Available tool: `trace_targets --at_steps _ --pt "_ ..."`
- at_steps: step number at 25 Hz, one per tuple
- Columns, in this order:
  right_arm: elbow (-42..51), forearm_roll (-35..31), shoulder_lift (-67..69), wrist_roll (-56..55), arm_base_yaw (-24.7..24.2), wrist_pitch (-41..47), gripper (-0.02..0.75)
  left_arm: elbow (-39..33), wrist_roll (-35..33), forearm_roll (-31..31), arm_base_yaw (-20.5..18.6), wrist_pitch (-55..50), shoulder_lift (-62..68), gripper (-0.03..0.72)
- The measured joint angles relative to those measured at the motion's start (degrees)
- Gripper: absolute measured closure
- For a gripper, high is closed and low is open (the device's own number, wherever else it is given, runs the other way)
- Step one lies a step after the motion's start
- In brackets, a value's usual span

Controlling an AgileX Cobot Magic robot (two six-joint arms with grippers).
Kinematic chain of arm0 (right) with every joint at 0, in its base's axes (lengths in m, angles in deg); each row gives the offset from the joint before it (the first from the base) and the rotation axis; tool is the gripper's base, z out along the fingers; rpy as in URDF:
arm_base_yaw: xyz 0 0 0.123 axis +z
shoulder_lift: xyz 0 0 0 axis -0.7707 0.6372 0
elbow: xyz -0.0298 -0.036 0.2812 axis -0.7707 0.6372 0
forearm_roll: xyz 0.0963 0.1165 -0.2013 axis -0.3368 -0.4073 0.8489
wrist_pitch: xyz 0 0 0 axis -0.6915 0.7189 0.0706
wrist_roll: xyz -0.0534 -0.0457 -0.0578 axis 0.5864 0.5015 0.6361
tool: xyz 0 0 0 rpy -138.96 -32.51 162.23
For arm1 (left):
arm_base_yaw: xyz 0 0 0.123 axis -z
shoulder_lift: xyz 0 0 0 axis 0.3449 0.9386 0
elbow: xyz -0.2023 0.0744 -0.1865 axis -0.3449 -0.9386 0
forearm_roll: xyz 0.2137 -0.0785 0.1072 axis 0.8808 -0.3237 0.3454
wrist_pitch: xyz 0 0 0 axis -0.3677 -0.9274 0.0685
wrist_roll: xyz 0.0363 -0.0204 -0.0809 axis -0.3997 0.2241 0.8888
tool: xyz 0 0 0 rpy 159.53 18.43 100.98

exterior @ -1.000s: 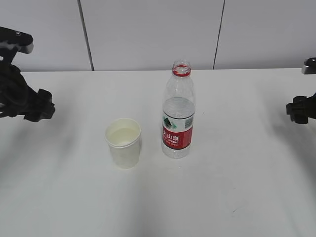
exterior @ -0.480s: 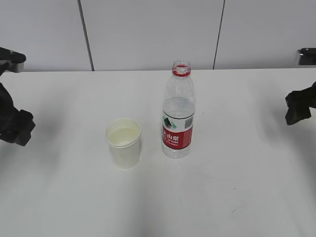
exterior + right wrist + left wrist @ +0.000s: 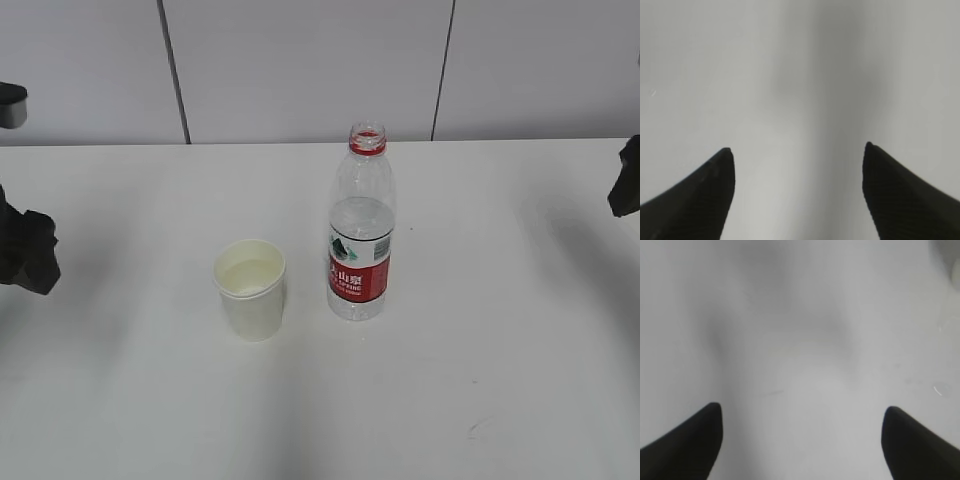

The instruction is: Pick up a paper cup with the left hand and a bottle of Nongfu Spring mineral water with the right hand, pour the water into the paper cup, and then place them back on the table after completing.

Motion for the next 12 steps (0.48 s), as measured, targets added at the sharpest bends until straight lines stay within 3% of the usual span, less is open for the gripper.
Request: trace_targets --at_steps 5,12 --pt "3.4 -4.0 -5.0 2.0 0.0 2.1 0.148 -1.4 -1.6 -1.4 0.0 -0.6 -5.8 0.099" --pt "14.2 -6.7 -15.8 4.3 0.0 2.9 0.148 -10.5 -2.6 -5.2 0.0 -2.1 -16.8 0.099"
